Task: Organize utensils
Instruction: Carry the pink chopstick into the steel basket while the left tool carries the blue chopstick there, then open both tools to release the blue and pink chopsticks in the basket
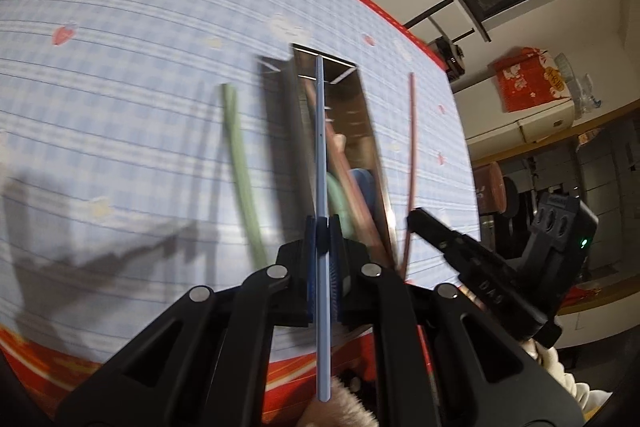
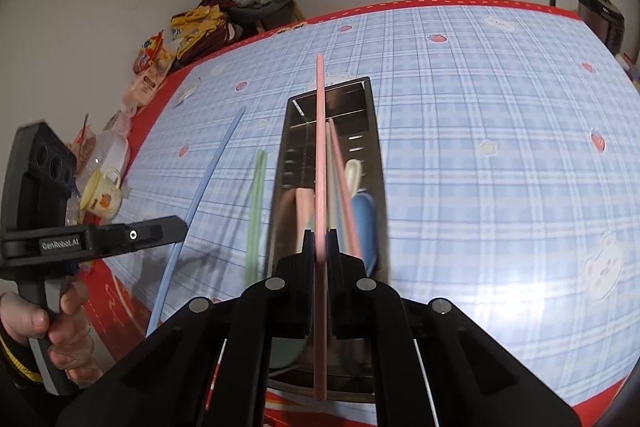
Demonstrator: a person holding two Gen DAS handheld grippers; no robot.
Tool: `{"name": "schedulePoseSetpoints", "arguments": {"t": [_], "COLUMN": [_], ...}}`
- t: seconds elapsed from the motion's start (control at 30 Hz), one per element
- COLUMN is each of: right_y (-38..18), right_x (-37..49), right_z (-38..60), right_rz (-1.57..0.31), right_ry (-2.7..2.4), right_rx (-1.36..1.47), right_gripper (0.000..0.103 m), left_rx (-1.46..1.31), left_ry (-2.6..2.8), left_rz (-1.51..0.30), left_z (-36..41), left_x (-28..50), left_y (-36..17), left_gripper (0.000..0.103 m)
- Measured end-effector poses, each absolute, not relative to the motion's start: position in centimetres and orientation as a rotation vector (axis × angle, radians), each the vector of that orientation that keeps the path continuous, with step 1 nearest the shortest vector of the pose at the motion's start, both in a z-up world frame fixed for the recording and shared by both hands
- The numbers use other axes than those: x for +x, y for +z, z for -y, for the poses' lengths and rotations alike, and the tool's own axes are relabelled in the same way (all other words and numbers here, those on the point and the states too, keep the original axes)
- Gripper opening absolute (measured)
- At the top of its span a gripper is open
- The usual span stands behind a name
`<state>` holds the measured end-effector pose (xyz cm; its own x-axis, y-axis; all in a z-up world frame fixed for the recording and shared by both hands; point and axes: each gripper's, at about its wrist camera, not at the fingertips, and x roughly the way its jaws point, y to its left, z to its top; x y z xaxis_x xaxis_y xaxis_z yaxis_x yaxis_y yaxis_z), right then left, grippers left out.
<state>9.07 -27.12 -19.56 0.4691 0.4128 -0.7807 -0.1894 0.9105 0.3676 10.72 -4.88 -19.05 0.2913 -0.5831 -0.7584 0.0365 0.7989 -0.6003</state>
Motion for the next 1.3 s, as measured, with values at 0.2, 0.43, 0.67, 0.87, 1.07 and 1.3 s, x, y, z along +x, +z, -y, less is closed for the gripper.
{"name": "schedulePoseSetpoints", "arguments": {"t": [0.2,0.43,0.67,0.87,1.07,1.3], "right_y": [-20.2,-20.5,-21.2,-21.4,-20.1,-17.4], "right_x": [10.4,11.9,12.9,13.5,13.5,12.9], "right_z": [27.8,27.3,27.5,27.4,27.6,28.1], "right_rz": [-1.058,-1.085,-1.114,-1.120,-1.080,-0.992], "right_ry": [0.406,0.451,0.467,0.467,0.464,0.426], "right_rx": [0.157,0.084,0.106,0.100,0.093,0.124], "right_gripper": [0.006,0.006,0.006,0.007,0.034,0.089], "left_rx": [-0.610,-0.713,-0.823,-0.872,-0.785,-0.580], "left_ry": [-0.461,-0.416,-0.383,-0.395,-0.421,-0.367], "left_rz": [-1.203,-1.207,-1.197,-1.191,-1.103,-1.022], "left_z": [8.1,9.2,9.2,9.3,8.4,5.9], "left_x": [11.1,11.2,11.2,11.6,11.9,12.1], "left_y": [-19.9,-22.0,-23.7,-24.3,-21.2,-17.0], "left_gripper": [0.010,0.010,0.010,0.009,0.050,0.084]}}
